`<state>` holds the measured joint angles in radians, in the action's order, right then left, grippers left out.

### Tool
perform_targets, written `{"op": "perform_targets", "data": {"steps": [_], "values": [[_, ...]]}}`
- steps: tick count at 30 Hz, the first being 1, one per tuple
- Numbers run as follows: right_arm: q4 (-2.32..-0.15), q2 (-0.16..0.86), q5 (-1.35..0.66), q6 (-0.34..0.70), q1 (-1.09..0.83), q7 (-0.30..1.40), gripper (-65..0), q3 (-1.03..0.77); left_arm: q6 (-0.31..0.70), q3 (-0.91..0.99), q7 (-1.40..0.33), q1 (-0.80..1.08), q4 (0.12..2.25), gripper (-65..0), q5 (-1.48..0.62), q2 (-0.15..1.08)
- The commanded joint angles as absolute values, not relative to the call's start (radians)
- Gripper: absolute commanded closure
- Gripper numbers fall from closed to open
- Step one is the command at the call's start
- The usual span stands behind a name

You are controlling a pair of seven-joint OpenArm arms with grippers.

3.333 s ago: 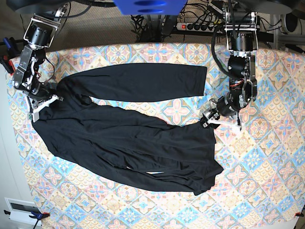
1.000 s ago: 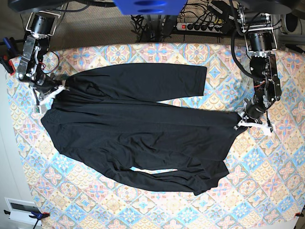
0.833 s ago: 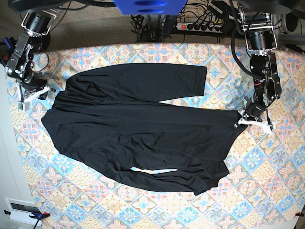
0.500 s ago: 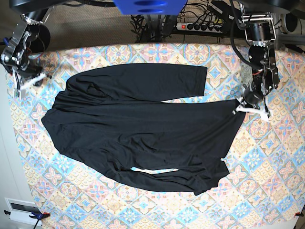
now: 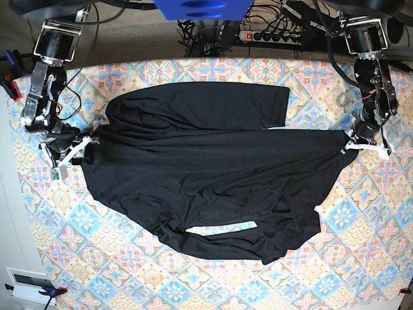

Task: Layout the t-shirt on the table in an organized manner, then fold the t-shirt properly
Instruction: 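Hold the shirt with both grippers and stretch it apart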

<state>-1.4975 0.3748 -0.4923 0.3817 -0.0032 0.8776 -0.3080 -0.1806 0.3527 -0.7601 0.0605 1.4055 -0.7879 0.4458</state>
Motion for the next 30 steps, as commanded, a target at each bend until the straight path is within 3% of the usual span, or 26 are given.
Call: {"op": "perform_targets", "data": {"steps": [1,10,22,25,28,30], "values": [[-1.501,0.392,-0.473,0.377,-0.012,0.889,-23.9,-0.3,-0.176,0.355,-0.746,0.051,1.42,0.0,-0.789,0.473],[-1.446,0.389,-0.387,0.377,-0.01,0.88,-25.4,-0.283,-0.176,0.355,-0.746,0.059,1.42,0.0,-0.789,0.475],[-1.287,0.389,-0.387,0.377,0.176,0.88,-24.5,-0.277,-0.176,0.352,-0.746,0.056,1.42,0.0,-0.789,0.473],[-1.236,0.389,-0.387,0.377,0.209,0.88,-16.7,-0.277,-0.176,0.352,-0.746,0.056,1.42,0.0,-0.789,0.473],[-1.182,0.389,-0.384,0.377,0.245,0.877,-2.0,-0.283,-0.176,0.352,-0.746,0.056,1.42,0.0,-0.789,0.472],[-1.158,0.389,-0.384,0.377,0.266,0.849,-0.3,-0.283,-0.176,0.352,-0.746,0.056,1.42,0.0,-0.789,0.47]]}}
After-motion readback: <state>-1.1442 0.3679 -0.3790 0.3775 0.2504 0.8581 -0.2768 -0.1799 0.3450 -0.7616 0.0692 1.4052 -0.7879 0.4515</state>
